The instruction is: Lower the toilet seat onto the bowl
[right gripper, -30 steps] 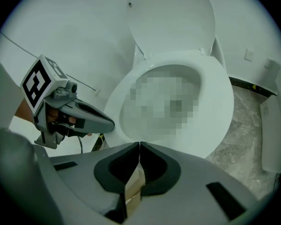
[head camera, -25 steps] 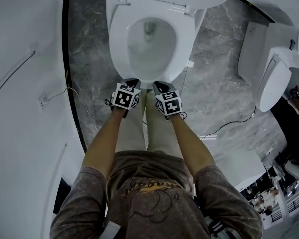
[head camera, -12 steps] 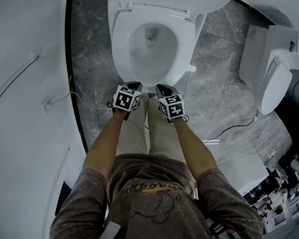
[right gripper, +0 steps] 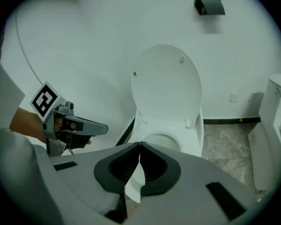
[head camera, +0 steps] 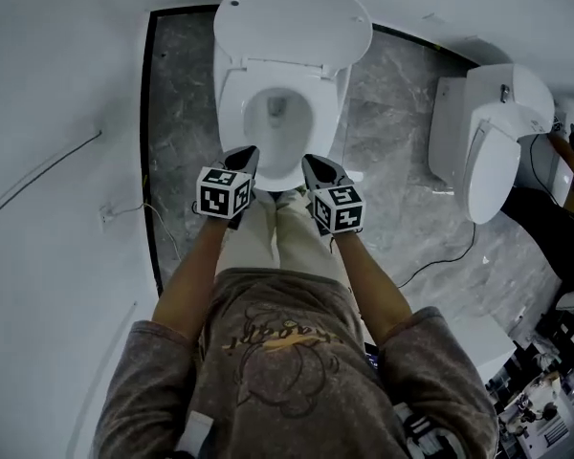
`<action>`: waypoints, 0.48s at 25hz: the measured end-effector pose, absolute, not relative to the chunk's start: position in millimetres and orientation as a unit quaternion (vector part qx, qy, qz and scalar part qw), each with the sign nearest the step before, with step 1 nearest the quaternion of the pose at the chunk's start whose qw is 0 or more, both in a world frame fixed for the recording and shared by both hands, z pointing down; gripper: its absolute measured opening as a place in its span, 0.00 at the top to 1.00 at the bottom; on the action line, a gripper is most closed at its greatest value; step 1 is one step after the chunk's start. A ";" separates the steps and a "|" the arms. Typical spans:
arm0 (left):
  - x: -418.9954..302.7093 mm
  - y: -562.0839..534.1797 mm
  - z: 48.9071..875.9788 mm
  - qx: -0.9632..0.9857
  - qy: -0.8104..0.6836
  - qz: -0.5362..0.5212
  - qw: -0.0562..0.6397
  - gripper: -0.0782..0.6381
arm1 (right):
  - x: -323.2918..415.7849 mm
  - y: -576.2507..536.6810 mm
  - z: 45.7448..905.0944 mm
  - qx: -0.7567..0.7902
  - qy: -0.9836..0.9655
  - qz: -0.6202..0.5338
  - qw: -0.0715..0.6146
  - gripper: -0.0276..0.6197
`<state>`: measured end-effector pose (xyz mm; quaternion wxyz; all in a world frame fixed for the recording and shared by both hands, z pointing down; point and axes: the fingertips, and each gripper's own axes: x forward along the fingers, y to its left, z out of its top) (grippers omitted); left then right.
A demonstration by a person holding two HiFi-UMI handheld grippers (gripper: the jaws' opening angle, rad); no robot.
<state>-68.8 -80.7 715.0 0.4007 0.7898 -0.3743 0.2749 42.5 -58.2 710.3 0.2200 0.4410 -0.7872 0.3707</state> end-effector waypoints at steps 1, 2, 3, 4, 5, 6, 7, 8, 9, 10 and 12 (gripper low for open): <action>-65.6 -87.2 692.0 0.796 -0.379 0.264 0.391 0.88 | 47.1 -63.5 689.3 0.445 -0.793 0.358 0.212 0.91; -62.5 -93.1 669.6 0.802 -0.383 0.253 0.383 0.88 | 50.5 -68.6 668.8 0.448 -0.799 0.346 0.204 0.91; -59.9 -98.0 647.7 0.808 -0.385 0.241 0.374 0.88 | 52.8 -73.5 649.0 0.450 -0.805 0.333 0.197 0.91; -57.5 -101.7 626.5 0.815 -0.386 0.232 0.365 0.88 | 54.5 -78.0 629.8 0.452 -0.810 0.322 0.189 0.91; -55.3 -103.9 606.3 0.821 -0.386 0.225 0.355 0.88 | 55.7 -82.0 611.3 0.453 -0.816 0.310 0.182 0.91; -53.2 -104.7 587.1 0.828 -0.384 0.220 0.344 0.88 | 56.6 -85.1 593.1 0.454 -0.821 0.297 0.176 0.91; -51.4 -104.5 568.9 0.835 -0.382 0.214 0.333 0.88 | 57.2 -87.7 574.8 0.454 -0.827 0.283 0.171 0.91; -49.8 -104.3 551.4 0.842 -0.380 0.208 0.323 0.88 | 57.6 -90.0 556.3 0.454 -0.834 0.268 0.165 0.91; -48.6 -104.7 534.4 0.849 -0.378 0.199 0.312 0.88 | 58.0 -92.2 537.8 0.454 -0.840 0.252 0.158 0.91; -47.3 -105.9 517.8 0.855 -0.377 0.190 0.302 0.88 | 59.0 -94.2 519.7 0.454 -0.846 0.238 0.148 0.91; -43.2 -109.5 484.8 0.867 -0.375 0.171 0.281 0.88 | 64.1 -96.3 486.6 0.454 -0.855 0.215 0.131 0.91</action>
